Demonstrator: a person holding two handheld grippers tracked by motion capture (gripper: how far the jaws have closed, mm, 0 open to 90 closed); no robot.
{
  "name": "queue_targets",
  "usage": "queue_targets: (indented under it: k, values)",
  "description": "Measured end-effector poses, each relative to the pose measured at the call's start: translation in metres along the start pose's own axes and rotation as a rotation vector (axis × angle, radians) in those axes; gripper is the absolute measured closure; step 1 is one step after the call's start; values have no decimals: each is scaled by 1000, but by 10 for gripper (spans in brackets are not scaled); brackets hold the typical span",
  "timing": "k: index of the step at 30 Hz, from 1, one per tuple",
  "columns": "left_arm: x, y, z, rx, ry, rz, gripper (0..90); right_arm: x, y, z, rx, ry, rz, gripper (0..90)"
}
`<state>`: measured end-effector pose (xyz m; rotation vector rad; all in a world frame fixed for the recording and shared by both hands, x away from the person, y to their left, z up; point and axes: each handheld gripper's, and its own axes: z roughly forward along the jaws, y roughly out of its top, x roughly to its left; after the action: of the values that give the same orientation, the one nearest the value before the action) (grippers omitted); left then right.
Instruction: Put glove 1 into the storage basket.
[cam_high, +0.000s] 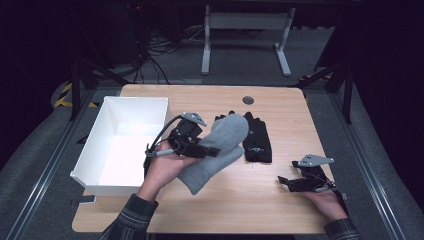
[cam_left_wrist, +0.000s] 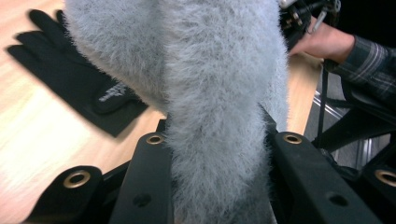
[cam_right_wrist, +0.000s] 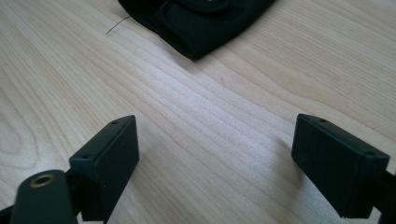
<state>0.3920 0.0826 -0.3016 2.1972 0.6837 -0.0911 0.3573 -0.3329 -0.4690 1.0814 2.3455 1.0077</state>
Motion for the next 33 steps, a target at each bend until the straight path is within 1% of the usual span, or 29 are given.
queue_targets:
  k: [4,7,10,11,12,13,14,16,17,18,19,23,24,26,27,28,29,30,31,32,33]
  values:
    - [6,3,-16,-17,34,-10,705,0,0,0,1,1,2,153]
    - [12,4,-30,-36,68,-20,705,0,0,0,1,1,2,153]
    - [18,2,-43,-56,85,-40,704,0,0,0,1,1,2,153]
    - [18,2,-43,-56,85,-40,704,0,0,0,1,1,2,153]
    - [20,1,-46,-62,90,-47,705,0,0,0,1,0,2,153]
    - [22,0,-50,-66,96,-51,705,0,0,0,1,0,2,152]
    - [25,-3,-57,-76,108,-61,705,0,0,0,1,0,3,152]
    - [28,-6,-63,-85,119,-70,705,0,0,0,1,0,3,152]
    - [28,-6,-63,-85,119,-70,705,0,0,0,1,-1,3,152]
    - [32,-10,-71,-102,121,-84,705,0,0,0,1,-1,3,152]
    - [33,-11,-75,-107,127,-87,705,0,0,0,1,-1,3,152]
    - [36,-16,-89,-129,151,-105,704,0,0,0,1,-2,4,152]
    - [36,-16,-89,-129,151,-105,705,0,0,0,1,-2,4,152]
    - [39,-21,-103,-153,171,-117,705,0,0,0,1,-2,4,152]
    - [39,-21,-103,-153,171,-117,705,0,0,0,1,-2,4,152]
    - [41,-24,-111,-165,178,-130,705,0,0,0,1,-2,5,152]
    - [41,-24,-111,-165,178,-130,705,0,0,0,1,-2,4,152]
    - [43,-28,-118,-180,186,-139,705,0,0,0,1,-2,5,152]
    - [43,-28,-118,-180,186,-139,705,0,0,0,1,-2,4,152]
    - [46,-32,-125,-189,205,-150,705,0,0,0,1,-2,5,152]
    - [48,-34,-128,-193,213,-159,705,0,0,0,1,-2,5,152]
